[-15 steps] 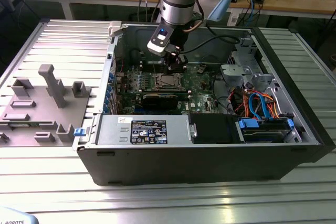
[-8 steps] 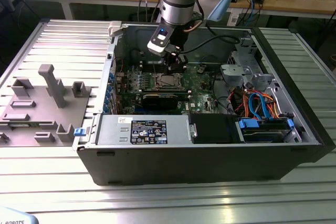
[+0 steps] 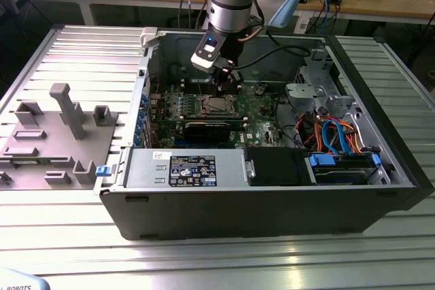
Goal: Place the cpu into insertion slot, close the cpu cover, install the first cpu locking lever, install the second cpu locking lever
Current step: 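Install the first cpu locking lever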
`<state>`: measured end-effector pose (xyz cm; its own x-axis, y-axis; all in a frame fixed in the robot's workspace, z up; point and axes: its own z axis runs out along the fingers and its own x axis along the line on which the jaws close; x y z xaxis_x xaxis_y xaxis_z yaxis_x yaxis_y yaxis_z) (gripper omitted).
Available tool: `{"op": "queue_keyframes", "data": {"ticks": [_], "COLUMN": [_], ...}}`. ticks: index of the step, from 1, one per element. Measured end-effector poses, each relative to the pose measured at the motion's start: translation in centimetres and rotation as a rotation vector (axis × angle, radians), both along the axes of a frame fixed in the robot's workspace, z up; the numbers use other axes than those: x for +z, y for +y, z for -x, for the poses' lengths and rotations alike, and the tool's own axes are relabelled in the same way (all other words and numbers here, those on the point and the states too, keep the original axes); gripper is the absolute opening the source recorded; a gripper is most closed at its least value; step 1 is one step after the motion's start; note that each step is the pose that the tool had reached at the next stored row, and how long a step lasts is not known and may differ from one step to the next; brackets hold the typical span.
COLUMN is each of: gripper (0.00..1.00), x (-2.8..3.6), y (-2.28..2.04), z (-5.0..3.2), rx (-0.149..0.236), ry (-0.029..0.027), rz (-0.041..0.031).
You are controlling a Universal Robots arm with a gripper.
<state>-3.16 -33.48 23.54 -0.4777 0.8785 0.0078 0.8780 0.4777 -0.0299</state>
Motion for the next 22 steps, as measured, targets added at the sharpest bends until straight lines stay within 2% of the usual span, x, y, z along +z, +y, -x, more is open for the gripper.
{"op": "queue_keyframes", "data": {"ticks": [22], "gripper": [0.11], "x": [0.0], "y": [0.0], "z": [0.0], "rx": [0.022], "ry": [-0.0001], "rz": [0.0]}}
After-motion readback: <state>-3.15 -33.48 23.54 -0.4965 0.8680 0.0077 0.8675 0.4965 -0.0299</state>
